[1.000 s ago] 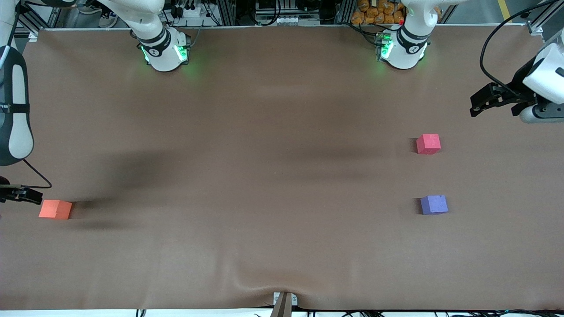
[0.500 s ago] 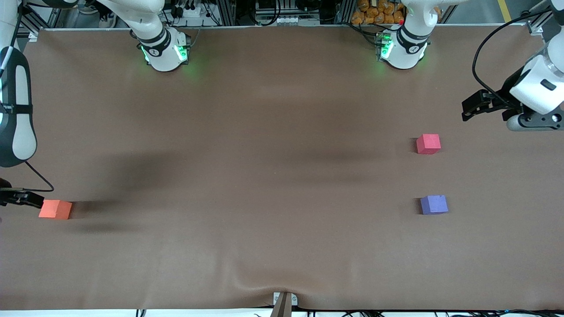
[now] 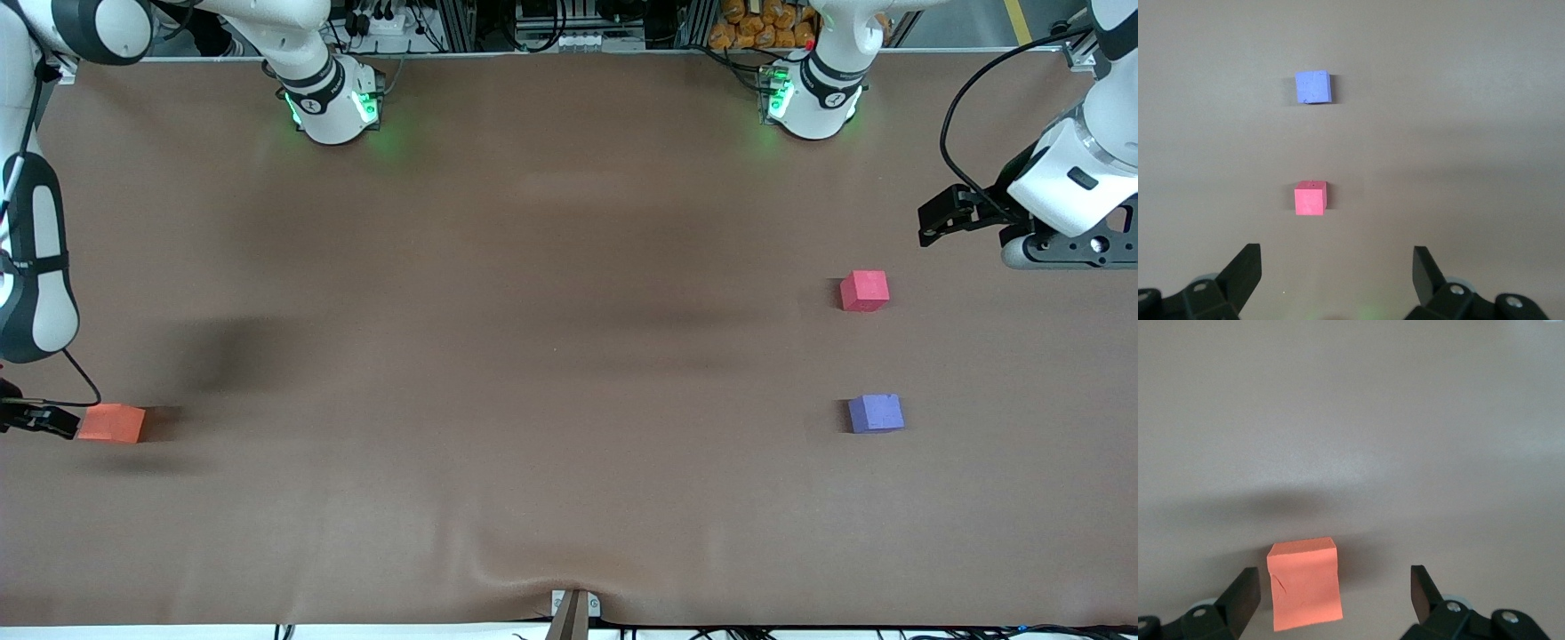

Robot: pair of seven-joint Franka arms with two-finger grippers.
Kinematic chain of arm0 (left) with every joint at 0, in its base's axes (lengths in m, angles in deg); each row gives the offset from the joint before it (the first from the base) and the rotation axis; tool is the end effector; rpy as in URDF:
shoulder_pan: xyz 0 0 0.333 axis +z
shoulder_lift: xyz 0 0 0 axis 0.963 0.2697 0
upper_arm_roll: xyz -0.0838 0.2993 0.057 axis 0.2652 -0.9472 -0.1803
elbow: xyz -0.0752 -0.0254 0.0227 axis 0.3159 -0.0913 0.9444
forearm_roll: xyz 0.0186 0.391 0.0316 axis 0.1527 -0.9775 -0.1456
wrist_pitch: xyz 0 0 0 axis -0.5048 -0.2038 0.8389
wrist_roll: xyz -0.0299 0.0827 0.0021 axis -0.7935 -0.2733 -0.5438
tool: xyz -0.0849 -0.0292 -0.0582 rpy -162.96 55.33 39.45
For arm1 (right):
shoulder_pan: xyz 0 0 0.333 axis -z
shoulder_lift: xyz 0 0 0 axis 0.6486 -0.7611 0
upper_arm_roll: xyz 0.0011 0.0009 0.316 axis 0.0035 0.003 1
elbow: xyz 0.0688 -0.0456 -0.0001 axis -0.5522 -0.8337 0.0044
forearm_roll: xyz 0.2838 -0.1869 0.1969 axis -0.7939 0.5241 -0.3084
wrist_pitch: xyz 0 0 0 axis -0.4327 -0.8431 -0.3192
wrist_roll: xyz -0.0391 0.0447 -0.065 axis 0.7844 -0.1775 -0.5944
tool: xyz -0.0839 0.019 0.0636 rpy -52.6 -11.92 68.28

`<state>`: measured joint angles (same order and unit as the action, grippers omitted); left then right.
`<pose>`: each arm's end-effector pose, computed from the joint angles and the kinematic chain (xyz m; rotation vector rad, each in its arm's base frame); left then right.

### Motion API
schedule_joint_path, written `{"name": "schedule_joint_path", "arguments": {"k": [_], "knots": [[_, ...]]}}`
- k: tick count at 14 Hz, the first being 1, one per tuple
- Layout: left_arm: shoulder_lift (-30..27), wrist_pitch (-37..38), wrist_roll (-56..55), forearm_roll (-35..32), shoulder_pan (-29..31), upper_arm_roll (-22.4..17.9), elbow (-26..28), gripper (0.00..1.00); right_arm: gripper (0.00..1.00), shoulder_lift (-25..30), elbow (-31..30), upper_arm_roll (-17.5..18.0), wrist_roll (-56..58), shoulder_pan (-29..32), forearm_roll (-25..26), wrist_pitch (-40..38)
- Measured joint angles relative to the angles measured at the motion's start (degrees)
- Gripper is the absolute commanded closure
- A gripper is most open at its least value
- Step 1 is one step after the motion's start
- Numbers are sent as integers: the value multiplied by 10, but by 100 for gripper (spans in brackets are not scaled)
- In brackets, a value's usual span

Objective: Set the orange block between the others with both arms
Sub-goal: 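Close the right gripper on the orange cube and lift it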

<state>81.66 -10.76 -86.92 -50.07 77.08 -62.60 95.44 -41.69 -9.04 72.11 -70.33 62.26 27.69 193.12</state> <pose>0.5555 -0.0789 0.6141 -3.1287 0.0456 0.0726 0.6870 -0.2973 0.2878 2.9409 -0.1782 0.2471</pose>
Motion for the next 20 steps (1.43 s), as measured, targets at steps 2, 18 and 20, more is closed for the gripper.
{"name": "schedule_joint_path", "arguments": {"k": [2, 18, 20], "knots": [[1, -1, 0, 0, 0, 0, 0, 0, 0, -10, 2, 1, 48, 1, -59, 0], [7, -5, 0, 0, -2, 3, 0, 0, 100, -76, 10, 2, 196, 11, -80, -3], [8, -5, 0, 0, -2, 4, 0, 0, 100, -72, 23, 10, 201, 9, -81, -13]]}}
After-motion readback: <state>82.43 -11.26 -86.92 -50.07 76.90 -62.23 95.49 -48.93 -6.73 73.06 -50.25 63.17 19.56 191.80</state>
